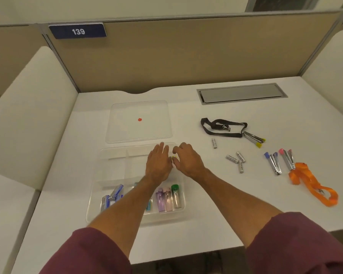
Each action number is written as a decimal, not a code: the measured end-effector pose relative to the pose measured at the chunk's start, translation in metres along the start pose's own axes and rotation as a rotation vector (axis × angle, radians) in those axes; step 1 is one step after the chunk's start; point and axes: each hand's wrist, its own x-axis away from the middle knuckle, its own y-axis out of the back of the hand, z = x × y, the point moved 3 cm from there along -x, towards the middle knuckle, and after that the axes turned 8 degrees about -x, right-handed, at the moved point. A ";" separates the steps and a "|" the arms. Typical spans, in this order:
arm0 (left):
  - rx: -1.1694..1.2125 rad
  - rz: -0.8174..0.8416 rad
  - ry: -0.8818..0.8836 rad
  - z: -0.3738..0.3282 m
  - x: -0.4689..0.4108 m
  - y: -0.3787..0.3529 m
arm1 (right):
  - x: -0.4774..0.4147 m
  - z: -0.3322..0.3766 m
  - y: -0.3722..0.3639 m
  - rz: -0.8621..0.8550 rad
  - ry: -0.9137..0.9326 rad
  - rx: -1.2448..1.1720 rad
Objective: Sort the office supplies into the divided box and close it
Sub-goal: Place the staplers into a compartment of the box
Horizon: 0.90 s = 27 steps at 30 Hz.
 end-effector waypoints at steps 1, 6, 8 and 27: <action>-0.001 -0.020 -0.018 -0.010 -0.004 0.001 | 0.002 -0.010 0.007 -0.009 -0.018 0.012; -0.006 -0.030 -0.093 -0.068 -0.026 0.001 | 0.018 -0.067 0.042 -0.003 -0.143 0.063; -0.028 -0.016 -0.131 -0.092 -0.033 -0.003 | 0.026 -0.090 0.056 0.004 -0.193 0.070; -0.006 0.130 -0.282 -0.278 -0.089 -0.069 | 0.077 -0.293 0.139 0.039 -0.573 0.227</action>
